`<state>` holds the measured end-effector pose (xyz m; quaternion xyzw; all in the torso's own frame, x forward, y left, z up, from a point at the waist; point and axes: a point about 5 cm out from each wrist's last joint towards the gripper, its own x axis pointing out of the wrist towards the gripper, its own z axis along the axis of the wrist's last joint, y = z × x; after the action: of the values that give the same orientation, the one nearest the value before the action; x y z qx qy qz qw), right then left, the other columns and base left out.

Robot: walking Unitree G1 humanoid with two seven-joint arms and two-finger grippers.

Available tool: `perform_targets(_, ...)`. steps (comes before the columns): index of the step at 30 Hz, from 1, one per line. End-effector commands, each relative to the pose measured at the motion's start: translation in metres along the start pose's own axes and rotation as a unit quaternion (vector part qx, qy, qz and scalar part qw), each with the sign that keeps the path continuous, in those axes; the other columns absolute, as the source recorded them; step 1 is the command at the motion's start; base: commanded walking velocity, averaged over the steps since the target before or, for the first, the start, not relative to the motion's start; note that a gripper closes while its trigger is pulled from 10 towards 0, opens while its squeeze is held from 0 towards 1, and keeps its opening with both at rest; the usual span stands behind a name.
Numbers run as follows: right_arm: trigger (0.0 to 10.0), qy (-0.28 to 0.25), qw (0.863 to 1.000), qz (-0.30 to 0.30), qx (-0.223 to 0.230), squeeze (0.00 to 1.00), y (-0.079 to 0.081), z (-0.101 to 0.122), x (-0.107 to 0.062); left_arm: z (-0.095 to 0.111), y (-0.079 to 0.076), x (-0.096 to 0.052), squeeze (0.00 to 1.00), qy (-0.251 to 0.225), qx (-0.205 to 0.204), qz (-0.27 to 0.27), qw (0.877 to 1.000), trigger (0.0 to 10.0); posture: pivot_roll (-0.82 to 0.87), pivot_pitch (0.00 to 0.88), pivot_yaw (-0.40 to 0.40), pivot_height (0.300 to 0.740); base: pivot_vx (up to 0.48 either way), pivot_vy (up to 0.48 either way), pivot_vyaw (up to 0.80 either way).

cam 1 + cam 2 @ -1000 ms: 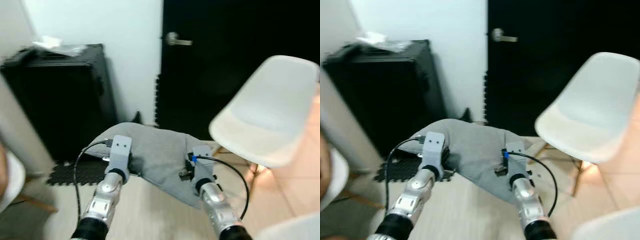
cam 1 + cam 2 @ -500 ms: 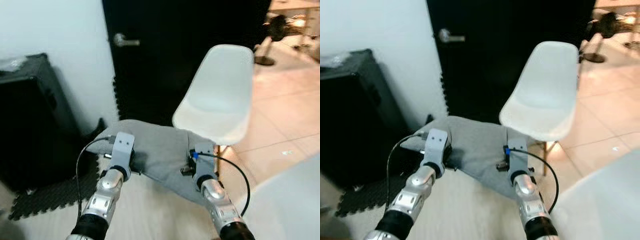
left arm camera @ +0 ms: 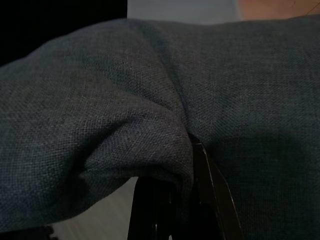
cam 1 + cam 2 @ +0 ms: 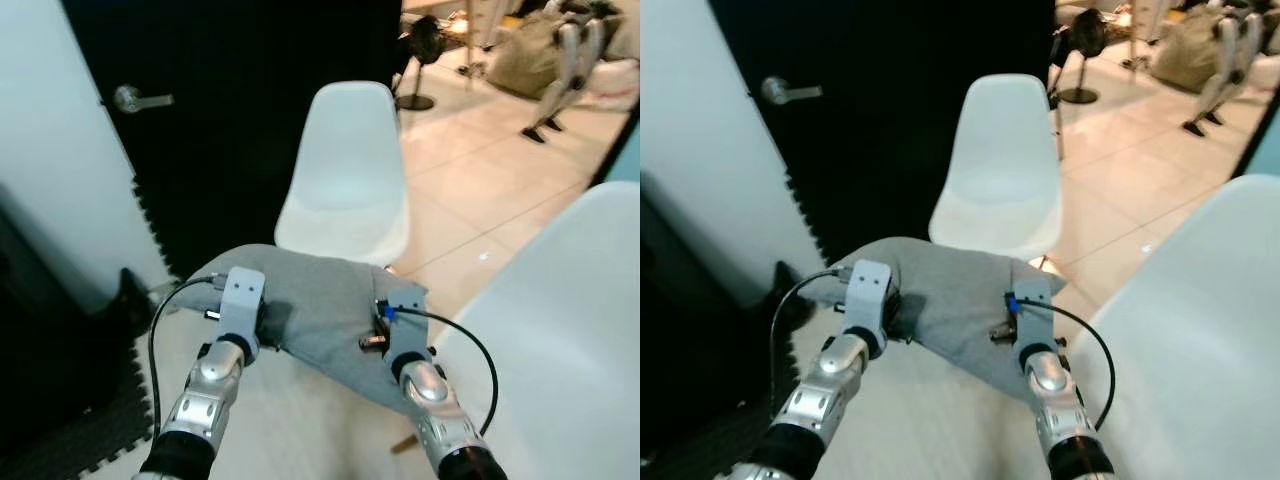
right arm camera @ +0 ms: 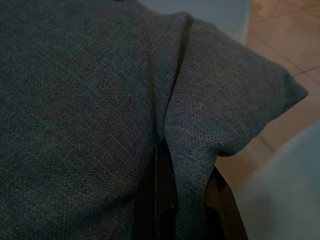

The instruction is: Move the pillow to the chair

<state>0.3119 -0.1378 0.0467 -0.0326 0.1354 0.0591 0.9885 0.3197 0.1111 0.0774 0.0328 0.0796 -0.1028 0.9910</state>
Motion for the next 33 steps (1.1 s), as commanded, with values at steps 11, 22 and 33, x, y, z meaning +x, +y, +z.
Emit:
perform_targets(11,10.0,-0.033,0.999,0.032,-0.008,0.00,0.0146,0.0130,0.0036,0.0063,0.0028,-0.0040,0.00,-0.022,-0.013,-0.014,1.000,10.0,0.03,0.066,0.052,0.740,0.306,0.000,0.00)
perform_targets(22,10.0,-0.033,0.999,0.015,-0.001,0.00,0.0079,0.0123,0.0033,0.0068,0.0005,-0.0044,0.00,-0.020,-0.008,-0.024,0.999,10.0,0.02,0.069,0.063,0.740,0.339,0.000,-0.12)
perform_targets(33,10.0,-0.032,0.999,0.006,0.001,0.00,0.0070,0.0089,0.0007,0.0052,0.0022,-0.0047,0.00,-0.015,-0.005,-0.027,1.000,10.0,0.02,0.062,0.076,0.740,0.318,0.000,-0.80)
